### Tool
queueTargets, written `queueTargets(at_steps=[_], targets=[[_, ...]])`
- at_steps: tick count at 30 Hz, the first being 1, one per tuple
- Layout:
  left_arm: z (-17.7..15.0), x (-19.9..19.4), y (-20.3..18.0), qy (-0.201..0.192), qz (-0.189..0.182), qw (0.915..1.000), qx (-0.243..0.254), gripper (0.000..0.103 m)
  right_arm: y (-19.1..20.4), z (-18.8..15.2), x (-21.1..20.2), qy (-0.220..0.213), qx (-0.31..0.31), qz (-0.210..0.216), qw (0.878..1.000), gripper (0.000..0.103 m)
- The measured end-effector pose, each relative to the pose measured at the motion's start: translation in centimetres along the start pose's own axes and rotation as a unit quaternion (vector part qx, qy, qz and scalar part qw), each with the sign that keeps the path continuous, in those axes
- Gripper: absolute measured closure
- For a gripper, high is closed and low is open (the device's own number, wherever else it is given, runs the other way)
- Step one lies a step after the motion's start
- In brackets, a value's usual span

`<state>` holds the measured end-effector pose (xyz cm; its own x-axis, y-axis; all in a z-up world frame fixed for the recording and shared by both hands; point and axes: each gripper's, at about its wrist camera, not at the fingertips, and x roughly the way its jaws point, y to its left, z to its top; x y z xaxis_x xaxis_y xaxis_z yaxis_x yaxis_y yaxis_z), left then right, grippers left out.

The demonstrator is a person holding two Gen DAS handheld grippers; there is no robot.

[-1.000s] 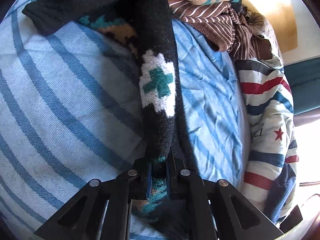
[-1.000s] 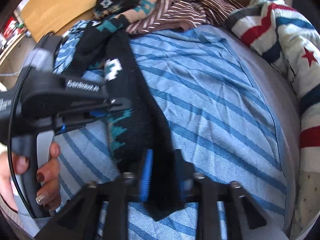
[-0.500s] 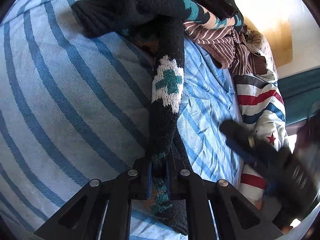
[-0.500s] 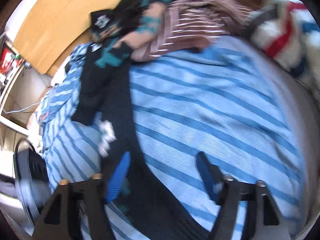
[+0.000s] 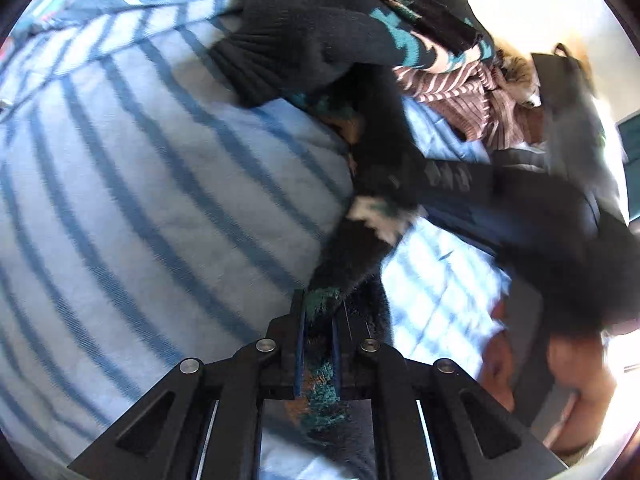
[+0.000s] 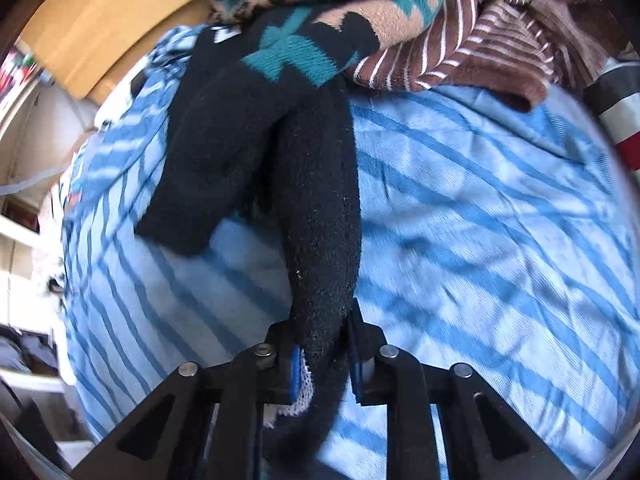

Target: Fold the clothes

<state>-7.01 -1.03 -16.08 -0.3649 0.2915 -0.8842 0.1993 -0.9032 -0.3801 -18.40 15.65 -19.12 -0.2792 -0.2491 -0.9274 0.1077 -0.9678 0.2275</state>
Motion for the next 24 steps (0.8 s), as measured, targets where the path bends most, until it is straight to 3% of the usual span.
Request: queueTargets(at_steps=[5, 9, 14, 20, 24], targets=[[-3.4, -1.2, -0.5, -0.001, 0.029, 0.9984, 0.049, 0.093, 0.0, -5.5, -0.5, 0.030, -0.036, -0.030, 0.998, 0.088], [-6.6, -3.2, 0.2, -0.010, 0.056, 0.9937, 0.096, 0.093, 1.0, -9.4, -1.3, 0.061, -0.060, -0.023, 0.996, 0.088], [-10.0, -6.8, 3.8, -0.019, 0.054, 0.9964, 0.062, 0.093, 3.8, -14.4, -2.3, 0.103, -0.087, 0.013, 0.991, 0.088], [-15.5, -10.4, 7.8, -0.011, 0.048, 0.9981, 0.036, 0.093, 9.0, -20.3, -3.2, 0.154, -0.162, 0.036, 0.974, 0.088], [-17.3, -12.6, 11.4, -0.021, 0.042, 0.9988, -0.016, 0.093, 12.4, -22.5, -3.3, 0.175, -0.195, 0.056, 0.964, 0.088]])
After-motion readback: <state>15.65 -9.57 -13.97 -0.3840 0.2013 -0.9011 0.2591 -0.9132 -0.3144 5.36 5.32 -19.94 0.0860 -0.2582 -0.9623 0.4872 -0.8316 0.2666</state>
